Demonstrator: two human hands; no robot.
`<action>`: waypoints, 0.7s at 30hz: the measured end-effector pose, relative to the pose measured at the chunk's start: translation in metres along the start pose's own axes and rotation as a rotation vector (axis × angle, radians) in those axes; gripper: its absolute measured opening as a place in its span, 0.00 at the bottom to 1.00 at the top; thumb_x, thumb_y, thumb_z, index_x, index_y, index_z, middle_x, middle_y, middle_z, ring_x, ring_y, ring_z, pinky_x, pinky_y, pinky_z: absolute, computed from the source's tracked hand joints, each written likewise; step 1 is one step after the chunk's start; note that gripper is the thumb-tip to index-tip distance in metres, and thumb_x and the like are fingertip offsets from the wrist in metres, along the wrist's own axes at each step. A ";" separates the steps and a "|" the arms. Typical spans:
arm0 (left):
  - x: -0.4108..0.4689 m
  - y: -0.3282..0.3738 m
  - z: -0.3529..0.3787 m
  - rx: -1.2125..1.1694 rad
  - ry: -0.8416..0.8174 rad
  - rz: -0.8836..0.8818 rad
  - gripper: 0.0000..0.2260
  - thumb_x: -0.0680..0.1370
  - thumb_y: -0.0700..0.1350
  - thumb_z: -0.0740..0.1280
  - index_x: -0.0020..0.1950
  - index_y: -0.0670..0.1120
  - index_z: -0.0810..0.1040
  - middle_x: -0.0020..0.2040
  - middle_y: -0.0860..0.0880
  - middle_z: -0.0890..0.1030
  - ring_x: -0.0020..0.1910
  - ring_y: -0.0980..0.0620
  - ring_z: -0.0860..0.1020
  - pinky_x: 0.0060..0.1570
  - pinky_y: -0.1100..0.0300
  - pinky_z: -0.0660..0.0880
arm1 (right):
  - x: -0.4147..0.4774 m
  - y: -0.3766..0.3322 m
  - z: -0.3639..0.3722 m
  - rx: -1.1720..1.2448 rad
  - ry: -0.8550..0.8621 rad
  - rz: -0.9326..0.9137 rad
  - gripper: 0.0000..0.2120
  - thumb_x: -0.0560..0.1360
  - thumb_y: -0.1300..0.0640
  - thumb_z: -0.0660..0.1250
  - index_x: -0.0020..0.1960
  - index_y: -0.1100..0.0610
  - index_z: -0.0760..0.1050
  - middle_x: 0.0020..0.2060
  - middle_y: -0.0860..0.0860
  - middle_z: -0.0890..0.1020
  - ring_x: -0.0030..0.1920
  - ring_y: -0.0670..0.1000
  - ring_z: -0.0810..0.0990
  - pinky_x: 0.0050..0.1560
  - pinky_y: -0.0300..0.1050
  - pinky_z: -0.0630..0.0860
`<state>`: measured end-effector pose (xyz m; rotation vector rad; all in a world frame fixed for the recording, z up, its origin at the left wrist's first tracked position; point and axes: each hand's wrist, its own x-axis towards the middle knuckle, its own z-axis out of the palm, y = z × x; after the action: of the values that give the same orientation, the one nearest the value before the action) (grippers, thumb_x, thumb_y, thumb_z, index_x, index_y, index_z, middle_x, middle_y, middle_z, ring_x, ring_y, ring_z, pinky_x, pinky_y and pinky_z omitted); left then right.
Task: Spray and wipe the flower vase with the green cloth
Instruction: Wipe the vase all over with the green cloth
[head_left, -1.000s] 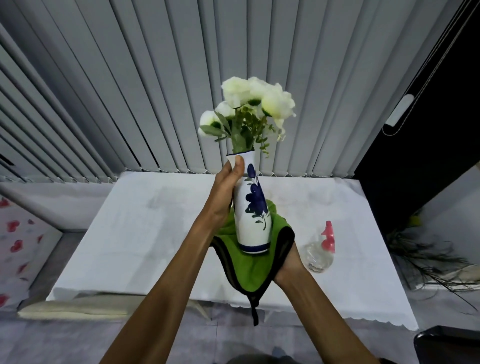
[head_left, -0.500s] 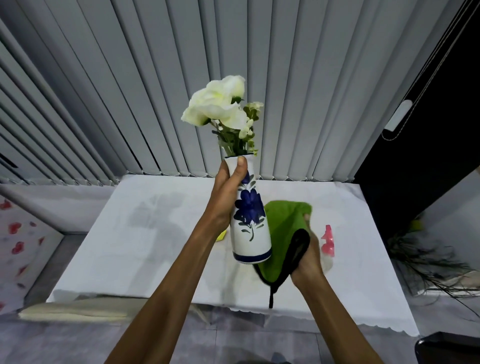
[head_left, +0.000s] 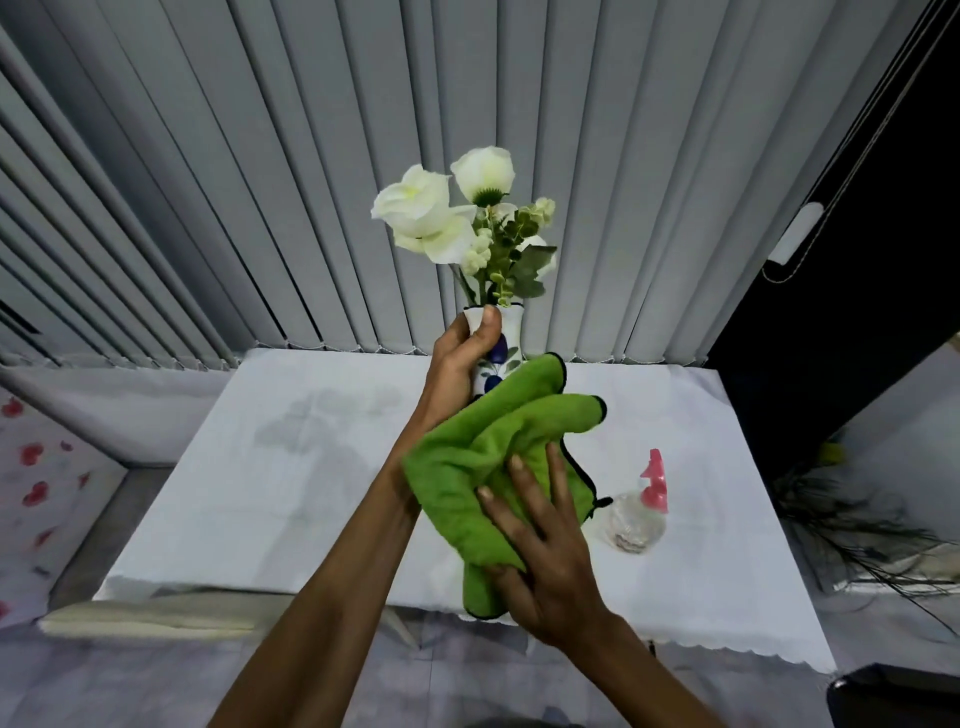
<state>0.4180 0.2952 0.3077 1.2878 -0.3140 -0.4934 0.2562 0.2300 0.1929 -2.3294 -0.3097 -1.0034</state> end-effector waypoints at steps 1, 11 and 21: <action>-0.008 -0.012 -0.009 -0.013 -0.002 -0.036 0.17 0.81 0.43 0.61 0.33 0.52 0.74 0.30 0.56 0.75 0.27 0.58 0.78 0.36 0.63 0.75 | 0.006 0.000 -0.001 -0.013 -0.006 0.004 0.25 0.84 0.45 0.54 0.78 0.52 0.64 0.82 0.49 0.55 0.79 0.72 0.50 0.75 0.71 0.56; 0.008 0.011 0.002 -0.209 -0.122 -0.006 0.11 0.74 0.50 0.63 0.46 0.45 0.82 0.36 0.51 0.85 0.35 0.55 0.83 0.37 0.62 0.78 | 0.105 -0.010 -0.015 0.221 0.029 0.454 0.29 0.83 0.43 0.52 0.82 0.45 0.49 0.82 0.43 0.49 0.80 0.45 0.56 0.75 0.42 0.65; 0.014 -0.002 -0.002 -0.096 0.011 0.141 0.21 0.74 0.55 0.72 0.53 0.38 0.75 0.47 0.38 0.76 0.47 0.43 0.79 0.52 0.43 0.77 | 0.144 0.013 -0.008 0.640 0.128 1.055 0.28 0.72 0.25 0.55 0.56 0.41 0.81 0.50 0.48 0.87 0.54 0.51 0.85 0.61 0.57 0.79</action>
<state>0.4309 0.2894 0.3043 1.1655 -0.3655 -0.3769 0.3560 0.2124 0.2958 -1.4722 0.5400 -0.4034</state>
